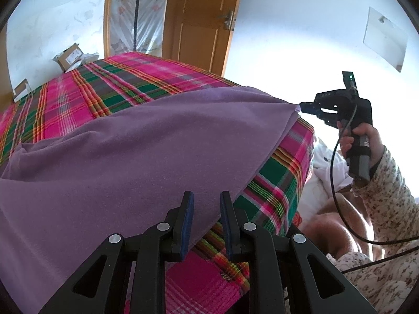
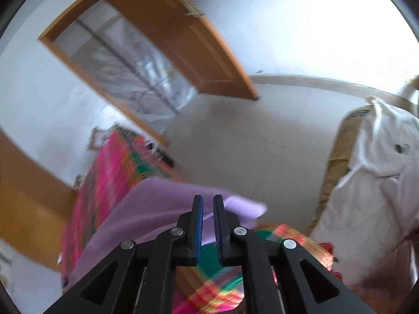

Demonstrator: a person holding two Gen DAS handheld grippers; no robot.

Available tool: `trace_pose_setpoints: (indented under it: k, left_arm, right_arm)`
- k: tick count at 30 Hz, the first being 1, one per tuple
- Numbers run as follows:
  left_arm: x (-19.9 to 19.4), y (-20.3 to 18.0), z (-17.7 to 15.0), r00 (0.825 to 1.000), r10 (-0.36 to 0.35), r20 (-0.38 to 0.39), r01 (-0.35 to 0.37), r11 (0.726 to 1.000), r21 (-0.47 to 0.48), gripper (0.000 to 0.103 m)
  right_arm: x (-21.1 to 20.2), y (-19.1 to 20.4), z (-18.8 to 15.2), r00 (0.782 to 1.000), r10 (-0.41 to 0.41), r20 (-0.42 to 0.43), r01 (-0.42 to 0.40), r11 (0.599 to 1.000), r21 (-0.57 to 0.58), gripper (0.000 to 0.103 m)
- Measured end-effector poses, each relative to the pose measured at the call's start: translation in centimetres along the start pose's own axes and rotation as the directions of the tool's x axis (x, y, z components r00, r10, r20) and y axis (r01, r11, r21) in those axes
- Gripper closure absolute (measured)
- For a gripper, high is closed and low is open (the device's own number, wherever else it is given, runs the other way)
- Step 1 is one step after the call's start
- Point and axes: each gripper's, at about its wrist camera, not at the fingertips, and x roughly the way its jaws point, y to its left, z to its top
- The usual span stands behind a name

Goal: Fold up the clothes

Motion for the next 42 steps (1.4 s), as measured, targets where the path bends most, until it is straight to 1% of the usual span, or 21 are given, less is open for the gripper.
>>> trace_pose_setpoints:
  k: [3, 4, 6, 8, 10, 12, 15, 17, 20, 23, 26, 27, 28, 29, 32, 34, 37, 42]
  left_arm:
    - [-0.4, 0.0, -0.2, 1.000, 0.001, 0.007, -0.001, 1.000, -0.002, 0.082]
    - [-0.5, 0.0, -0.2, 1.000, 0.001, 0.008, -0.001, 1.000, -0.002, 0.082]
    - [-0.6, 0.0, -0.3, 1.000, 0.002, 0.009, -0.002, 1.000, -0.003, 0.082]
    - [-0.6, -0.1, -0.3, 1.000, 0.006, 0.008, -0.006, 1.000, -0.002, 0.082]
    - [-0.6, -0.1, -0.3, 1.000, 0.004, 0.007, -0.004, 1.000, 0.002, 0.082]
    - [-0.5, -0.4, -0.4, 1.000, 0.001, 0.005, -0.001, 1.000, 0.012, 0.082]
    - [-0.4, -0.9, -0.5, 1.000, 0.007, 0.000, -0.007, 0.999, 0.031, 0.082]
    - [-0.4, -1.0, -0.6, 1.000, 0.012, -0.002, -0.012, 0.999, 0.039, 0.082]
    - [-0.5, -1.0, -0.7, 1.000, 0.013, -0.001, -0.013, 0.999, 0.035, 0.082]
    - [-0.5, -0.8, -0.7, 1.000, 0.017, -0.001, -0.017, 1.000, 0.026, 0.082]
    - [-0.5, -0.7, -0.8, 1.000, 0.018, -0.001, -0.018, 1.000, 0.021, 0.082]
    - [-0.5, -0.6, -0.9, 1.000, 0.018, -0.001, -0.018, 1.000, 0.020, 0.082]
    - [-0.5, -0.6, -0.9, 1.000, 0.018, -0.001, -0.018, 1.000, 0.019, 0.082]
    - [-0.5, -0.6, -0.9, 1.000, 0.018, -0.001, -0.018, 1.000, 0.018, 0.082]
    - [-0.6, -0.4, -1.0, 1.000, 0.017, 0.001, -0.017, 1.000, 0.013, 0.082]
    - [-0.7, -0.4, -0.9, 1.000, 0.014, 0.005, -0.014, 1.000, 0.011, 0.082]
    - [-0.9, -0.3, -1.0, 1.000, 0.008, 0.011, -0.008, 1.000, 0.011, 0.082]
    - [-1.3, 0.3, -1.2, 1.000, 0.004, 0.019, -0.004, 1.000, -0.004, 0.082]
  right_arm:
    - [0.0, 0.4, -0.6, 0.999, 0.030, -0.022, -0.030, 1.000, 0.002, 0.083]
    - [-0.2, 0.5, -0.8, 0.999, 0.034, -0.023, -0.034, 0.999, 0.007, 0.082]
    - [-0.7, 0.7, -1.4, 0.999, 0.039, -0.013, -0.039, 0.999, 0.018, 0.081]
    - [-1.8, 0.8, -2.2, 0.999, 0.036, 0.040, -0.036, 0.999, 0.024, 0.081]
    - [-1.7, 1.3, -2.5, 0.998, 0.053, 0.029, -0.052, 0.999, -0.012, 0.077]
    - [-0.8, 1.9, -2.6, 0.998, 0.057, -0.019, -0.057, 0.998, -0.037, 0.076]
    - [0.1, 2.6, -2.7, 0.997, 0.066, -0.038, -0.068, 0.996, -0.051, 0.075]
    - [0.3, 3.2, -2.6, 0.998, 0.054, -0.033, -0.056, 0.996, -0.070, 0.075]
    - [0.6, 4.2, -2.4, 0.999, 0.014, -0.030, -0.017, 0.994, -0.106, 0.075]
    - [0.9, 5.0, -2.4, 0.999, -0.036, -0.020, 0.033, 0.987, -0.155, 0.078]
    - [1.2, 5.7, -2.5, 0.996, -0.090, -0.013, 0.085, 0.976, -0.198, 0.090]
    - [1.3, 5.9, -2.5, 0.995, -0.104, -0.009, 0.099, 0.973, -0.210, 0.096]
    - [1.3, 6.0, -2.5, 0.994, -0.108, -0.011, 0.103, 0.972, -0.213, 0.099]
    - [1.2, 6.0, -2.5, 0.994, -0.106, -0.011, 0.102, 0.972, -0.213, 0.100]
    - [0.6, 6.6, -2.8, 0.993, -0.113, 0.019, 0.115, 0.962, -0.246, 0.101]
    - [-0.4, 6.8, -2.8, 0.995, -0.095, 0.041, 0.103, 0.963, -0.247, 0.101]
    - [-1.4, 6.2, -2.5, 0.997, -0.070, 0.031, 0.075, 0.979, -0.189, 0.101]
    - [-0.4, 5.5, -2.6, 0.993, -0.114, -0.005, 0.111, 0.978, -0.176, 0.101]
